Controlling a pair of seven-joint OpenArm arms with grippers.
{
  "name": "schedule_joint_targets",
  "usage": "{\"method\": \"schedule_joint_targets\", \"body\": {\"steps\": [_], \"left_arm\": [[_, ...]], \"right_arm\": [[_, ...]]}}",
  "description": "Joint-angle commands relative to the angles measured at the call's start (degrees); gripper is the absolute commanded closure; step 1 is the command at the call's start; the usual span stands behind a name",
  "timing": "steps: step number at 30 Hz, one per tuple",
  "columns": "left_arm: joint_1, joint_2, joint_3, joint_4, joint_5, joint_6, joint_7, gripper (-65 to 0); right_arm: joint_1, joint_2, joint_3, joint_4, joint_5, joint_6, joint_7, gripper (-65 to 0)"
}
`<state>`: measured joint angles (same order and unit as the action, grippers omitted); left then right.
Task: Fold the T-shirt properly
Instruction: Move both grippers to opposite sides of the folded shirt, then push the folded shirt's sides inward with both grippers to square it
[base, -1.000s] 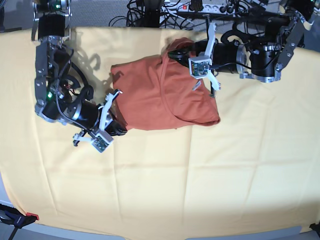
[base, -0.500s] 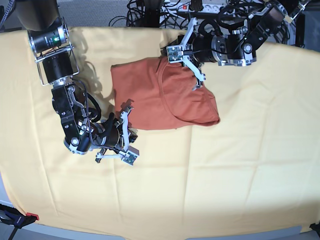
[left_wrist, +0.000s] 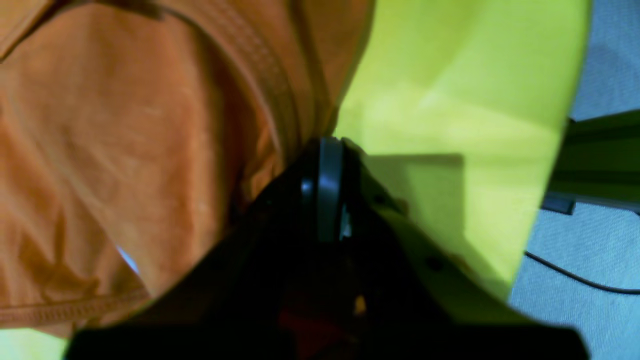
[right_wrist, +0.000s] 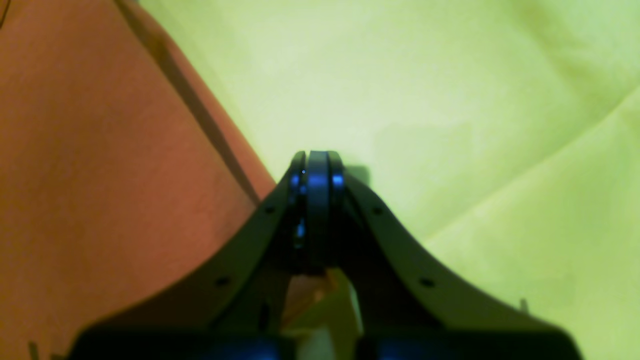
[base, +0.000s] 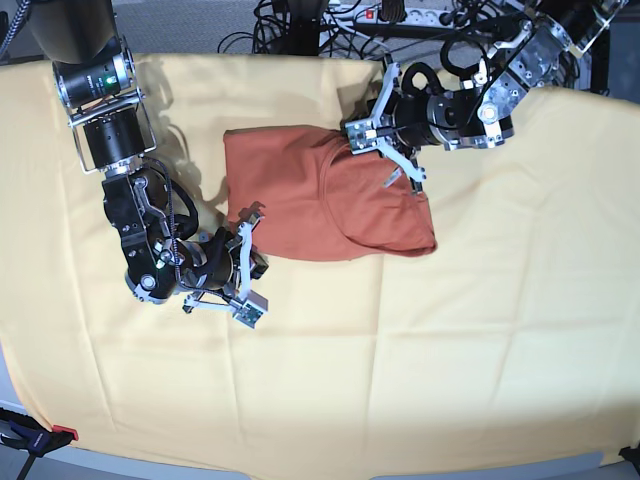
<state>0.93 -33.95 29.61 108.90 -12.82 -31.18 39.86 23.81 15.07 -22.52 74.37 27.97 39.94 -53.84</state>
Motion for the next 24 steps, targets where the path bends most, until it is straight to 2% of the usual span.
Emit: {"method": "schedule_joint_targets", "body": {"steps": [1, 4, 9, 14, 19, 24], "left_arm": [[-1.0, -0.5, -0.3, -0.9, 1.8, 0.4, 1.6, 0.0], [-3.0, -0.5, -0.3, -4.3, 1.8, 0.3, -0.6, 0.0], [-7.6, -0.5, -0.3, -9.5, 1.8, 0.3, -0.9, 0.0], [-12.4, -0.5, -0.3, -12.7, 1.8, 0.3, -1.3, 0.0], [-17.2, -0.5, -0.3, -17.0, 1.8, -1.3, -7.5, 0.0], [-20.5, 0.2, -0.3, -24.8, 2.0, -1.5, -18.4, 0.0]], "right_arm": [[1.4, 0.4, 0.3, 0.5, 1.1, 0.1, -0.8, 0.0], [1.4, 0.3, 0.3, 0.5, 6.1, 0.1, -3.3, 0.0], [1.2, 0.7, 0.3, 0.5, 11.4, 0.1, -9.9, 0.0], [-1.1, 3.9, 0.3, 1.3, 15.6, 0.1, -10.4, 0.0], [-6.4, 8.6, 0.3, 5.4, 20.2, 0.1, -10.4, 0.0], [-14.1, 12.5, 0.5, 13.0, 26.3, 0.1, -10.3, 0.0]]}}
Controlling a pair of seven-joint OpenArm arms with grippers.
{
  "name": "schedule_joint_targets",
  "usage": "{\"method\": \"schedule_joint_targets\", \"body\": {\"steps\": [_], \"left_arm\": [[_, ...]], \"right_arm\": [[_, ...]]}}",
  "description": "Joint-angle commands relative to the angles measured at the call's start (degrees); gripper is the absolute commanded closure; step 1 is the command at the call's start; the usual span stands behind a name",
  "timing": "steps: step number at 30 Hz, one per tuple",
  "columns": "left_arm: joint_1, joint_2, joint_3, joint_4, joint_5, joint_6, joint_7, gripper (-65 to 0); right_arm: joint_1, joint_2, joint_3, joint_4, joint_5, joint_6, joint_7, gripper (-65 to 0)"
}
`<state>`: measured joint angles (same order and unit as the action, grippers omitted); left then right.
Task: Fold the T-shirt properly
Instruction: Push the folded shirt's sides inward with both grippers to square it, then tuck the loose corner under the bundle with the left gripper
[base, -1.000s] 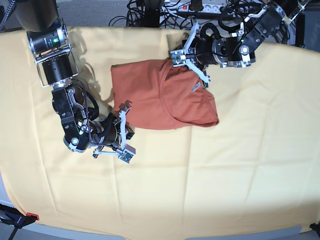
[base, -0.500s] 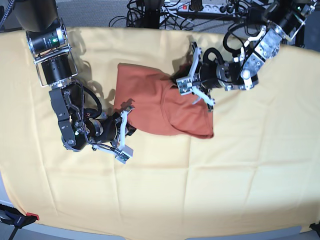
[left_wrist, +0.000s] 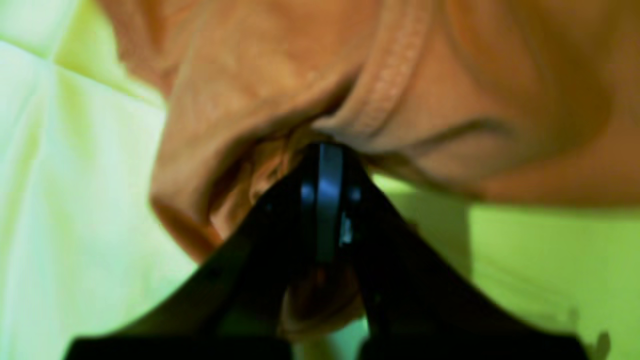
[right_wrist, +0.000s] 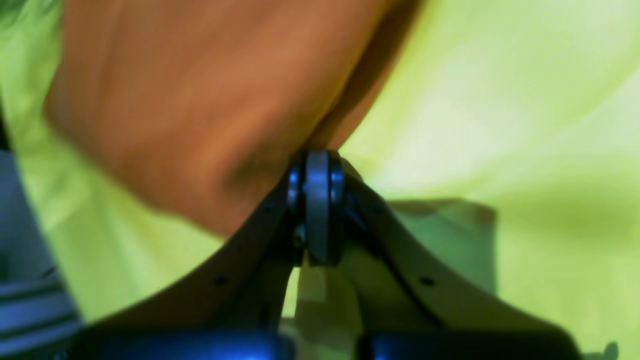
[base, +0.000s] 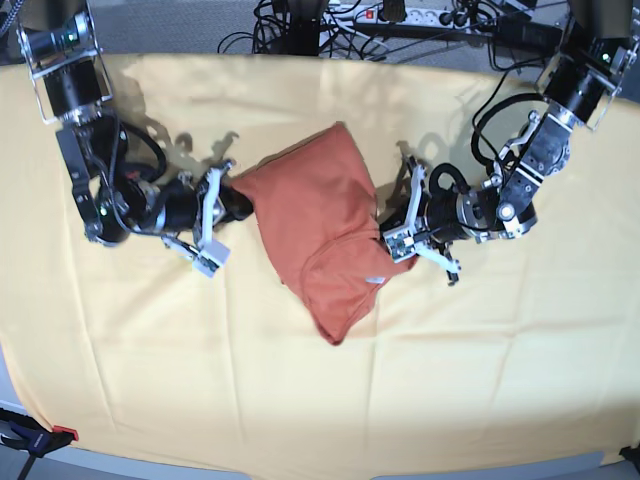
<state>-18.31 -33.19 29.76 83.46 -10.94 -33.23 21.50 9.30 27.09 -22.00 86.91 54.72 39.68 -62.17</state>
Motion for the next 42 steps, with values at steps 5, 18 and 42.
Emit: {"method": "schedule_joint_targets", "body": {"steps": [5, 18, 42], "left_arm": [[-4.0, 3.1, -0.4, -7.8, 6.0, -0.9, -9.5, 0.0], [-8.9, 3.2, -0.4, -4.4, 0.9, -3.2, 1.3, 0.0], [-10.0, 0.9, -0.5, -5.7, 11.7, 1.9, -11.8, 0.0]], "right_arm": [[-6.4, 0.1, 0.0, 8.1, 0.5, 0.3, -2.0, 0.0], [-13.0, -1.7, 3.3, 18.6, -12.1, -3.9, 1.1, 0.0], [-12.6, -1.7, 4.8, 18.6, -10.9, -2.1, 2.6, 0.0]]}}
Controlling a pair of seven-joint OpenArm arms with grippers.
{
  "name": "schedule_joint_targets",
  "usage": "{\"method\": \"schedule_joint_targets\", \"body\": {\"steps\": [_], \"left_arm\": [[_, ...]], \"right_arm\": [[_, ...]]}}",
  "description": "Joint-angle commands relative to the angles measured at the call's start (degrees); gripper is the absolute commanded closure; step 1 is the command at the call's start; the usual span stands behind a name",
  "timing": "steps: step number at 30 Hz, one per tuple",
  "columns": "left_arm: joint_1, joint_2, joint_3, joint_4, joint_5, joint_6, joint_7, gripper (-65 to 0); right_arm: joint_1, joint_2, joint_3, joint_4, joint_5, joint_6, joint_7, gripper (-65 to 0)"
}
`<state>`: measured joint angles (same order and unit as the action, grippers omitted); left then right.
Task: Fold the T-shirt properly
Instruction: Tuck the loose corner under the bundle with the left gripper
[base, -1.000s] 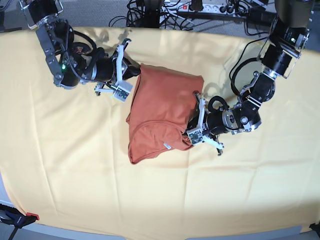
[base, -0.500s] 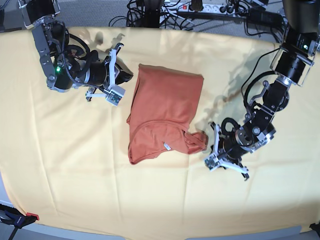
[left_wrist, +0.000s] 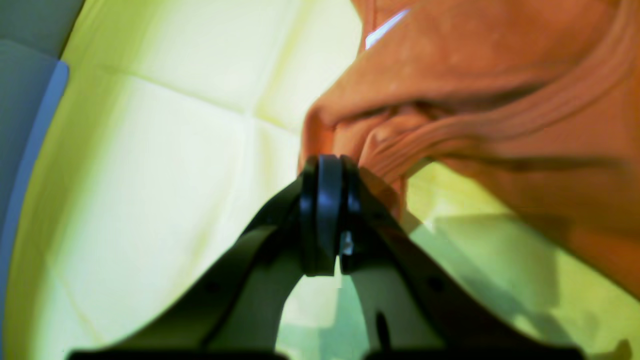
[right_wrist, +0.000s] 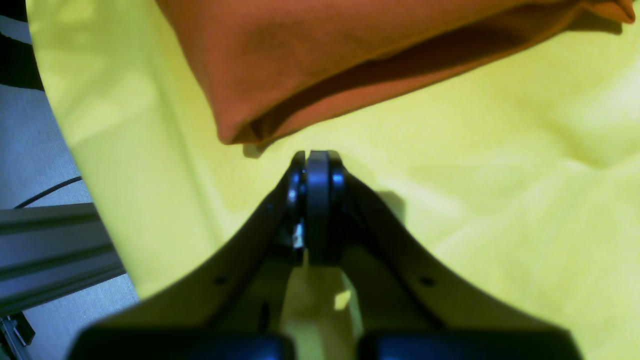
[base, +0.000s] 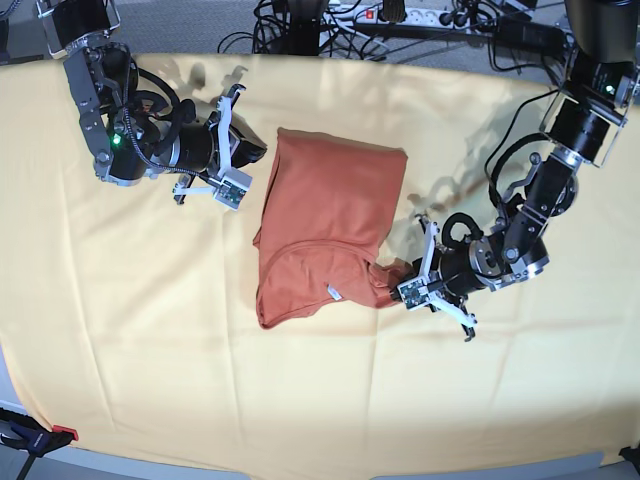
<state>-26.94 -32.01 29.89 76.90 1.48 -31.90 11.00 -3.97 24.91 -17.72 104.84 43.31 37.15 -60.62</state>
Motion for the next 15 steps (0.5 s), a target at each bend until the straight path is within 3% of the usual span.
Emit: {"method": "schedule_joint_targets", "body": {"steps": [1, 8, 15], "left_arm": [[-1.4, 0.4, -0.6, -0.3, 0.0, 0.6, -3.0, 0.0], [-2.7, 4.4, -0.6, -11.6, 3.9, 0.6, -12.9, 0.0], [-7.9, 8.4, -0.6, -25.1, 13.3, 0.8, -25.5, 0.0]], "right_arm": [[0.6, 0.5, 0.5, 0.7, 0.5, 0.4, 1.0, 0.0], [0.7, 0.5, 0.5, 0.7, 0.1, 0.4, 1.0, 0.0], [0.7, 0.5, 0.5, 0.7, 0.1, 0.4, 1.0, 0.0]]}}
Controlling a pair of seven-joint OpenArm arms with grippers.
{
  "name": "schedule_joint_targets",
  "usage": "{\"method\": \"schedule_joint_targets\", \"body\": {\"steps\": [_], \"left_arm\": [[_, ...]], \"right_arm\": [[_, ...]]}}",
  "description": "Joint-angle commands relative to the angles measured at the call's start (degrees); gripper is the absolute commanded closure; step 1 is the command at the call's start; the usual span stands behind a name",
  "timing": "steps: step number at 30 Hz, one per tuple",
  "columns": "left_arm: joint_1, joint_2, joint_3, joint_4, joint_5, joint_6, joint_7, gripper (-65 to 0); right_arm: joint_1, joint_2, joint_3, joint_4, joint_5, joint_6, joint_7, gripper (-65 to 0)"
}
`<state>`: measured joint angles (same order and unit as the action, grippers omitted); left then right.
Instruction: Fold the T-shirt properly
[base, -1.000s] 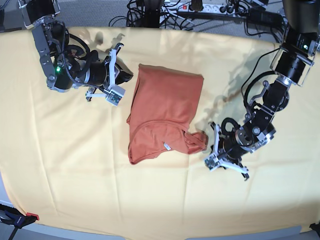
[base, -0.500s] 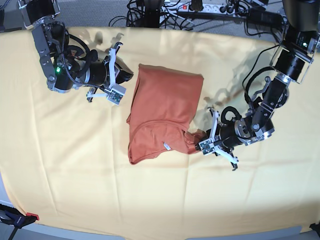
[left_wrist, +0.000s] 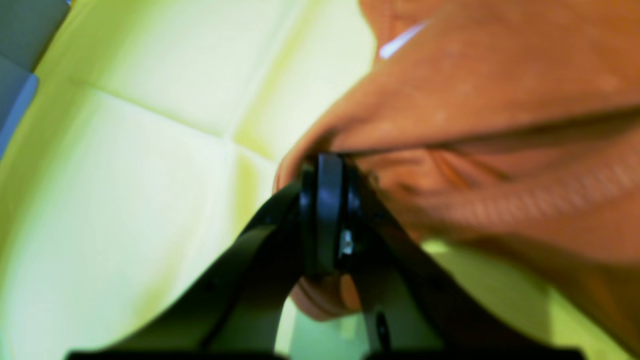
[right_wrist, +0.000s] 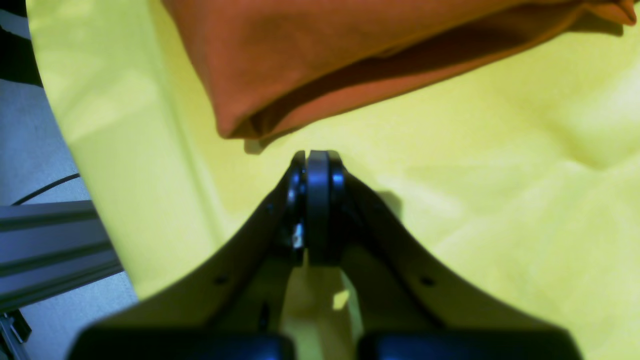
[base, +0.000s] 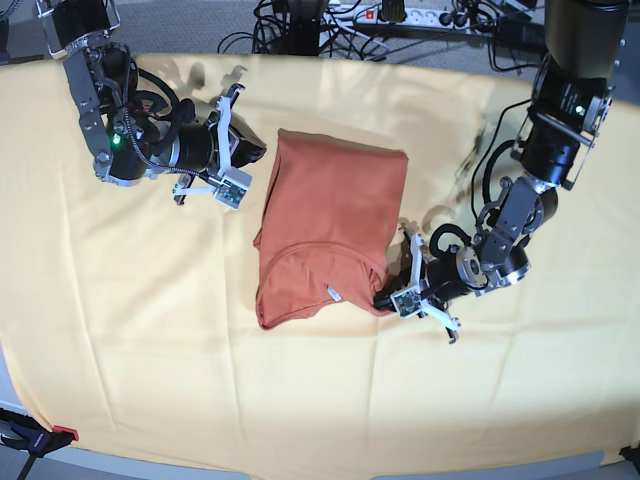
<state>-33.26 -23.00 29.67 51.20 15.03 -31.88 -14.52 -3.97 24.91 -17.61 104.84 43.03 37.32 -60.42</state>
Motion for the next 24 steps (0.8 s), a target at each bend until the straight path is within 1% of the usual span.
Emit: {"method": "schedule_joint_targets", "body": {"steps": [1, 2, 3, 4, 5, 6, 8, 9, 11, 12, 13, 15, 16, 18, 20, 22, 24], "left_arm": [[-2.4, -0.4, -0.4, -0.1, 1.0, 1.5, -1.1, 0.0], [-3.0, -0.3, -0.4, -0.3, 1.7, 2.9, -1.4, 0.0], [-3.6, -0.4, -0.4, -0.3, 2.4, 5.1, -1.3, 0.0], [-4.3, -0.5, -0.4, -0.3, 2.8, 7.1, -0.6, 0.0], [-5.1, -0.5, -0.4, -0.3, 2.7, 8.4, 0.7, 0.0], [-5.9, -0.5, -0.4, -0.3, 2.4, 9.1, 2.1, 0.0], [-7.5, -0.7, -0.4, -0.3, 0.3, 8.6, 4.5, 0.0], [-8.1, -0.9, -0.4, -0.3, -1.1, 8.0, 5.0, 0.0], [-9.0, -1.5, -0.5, 0.0, -6.0, 5.1, 5.2, 0.0], [-9.2, -2.0, -0.5, 0.4, -9.3, 2.7, 5.2, 0.0], [-9.3, -2.8, -0.5, 0.9, -13.0, -0.4, 5.2, 0.0], [-9.3, -4.5, -0.5, 2.3, -19.8, -8.1, 5.2, 0.0], [-9.3, -5.5, -0.5, 2.6, -22.6, -8.1, 5.2, 0.0], [-8.1, -7.1, -0.5, 3.9, -28.0, -8.1, 7.0, 0.0], [-6.4, -8.9, -0.5, 5.2, -31.3, -8.1, 9.5, 0.0], [-4.0, -10.7, -0.5, 7.1, -33.7, -8.1, 11.8, 0.0], [-1.0, -12.7, -0.5, 9.4, -34.0, -8.1, 12.0, 0.0]], "right_arm": [[0.7, 0.5, 0.4, 0.7, 0.4, 0.2, 0.9, 0.0], [0.7, 0.5, 0.4, 0.7, 0.4, 0.2, 0.9, 0.0], [0.7, 0.5, 0.4, 0.7, 0.4, 0.2, 0.9, 0.0], [0.7, 0.5, 0.4, 0.7, 0.4, 0.2, 0.9, 0.0], [0.7, 0.5, 0.4, 0.7, 0.4, 0.2, 0.9, 0.0], [0.7, 0.5, 0.4, 0.7, 0.4, 0.2, 0.9, 0.0], [0.7, 0.5, 0.4, 0.7, 0.4, 0.2, 1.4, 0.0], [0.9, 0.5, 0.4, 0.7, 0.4, 0.2, 1.7, 0.0], [1.4, 0.5, 0.4, 0.7, 0.4, 0.2, 3.1, 0.0], [1.8, 0.5, 0.4, 0.7, 0.4, 0.2, 3.5, 0.0], [2.3, 0.5, 0.5, 0.7, 0.4, 0.2, 4.1, 0.0], [3.2, 0.5, 1.2, 0.8, 0.4, 0.2, 5.0, 0.0], [3.7, 0.5, 2.0, 0.8, 0.5, 0.2, 5.6, 0.0], [4.6, 0.3, 4.3, 0.8, 1.5, 0.2, 5.9, 0.0], [5.2, 0.3, 7.7, 0.8, 4.5, 0.4, 5.8, 0.0], [5.2, 0.3, 11.7, 0.8, 7.8, 1.6, 5.7, 0.0], [5.2, 0.3, 15.8, 0.8, 11.4, 2.3, 4.2, 0.0]]}}
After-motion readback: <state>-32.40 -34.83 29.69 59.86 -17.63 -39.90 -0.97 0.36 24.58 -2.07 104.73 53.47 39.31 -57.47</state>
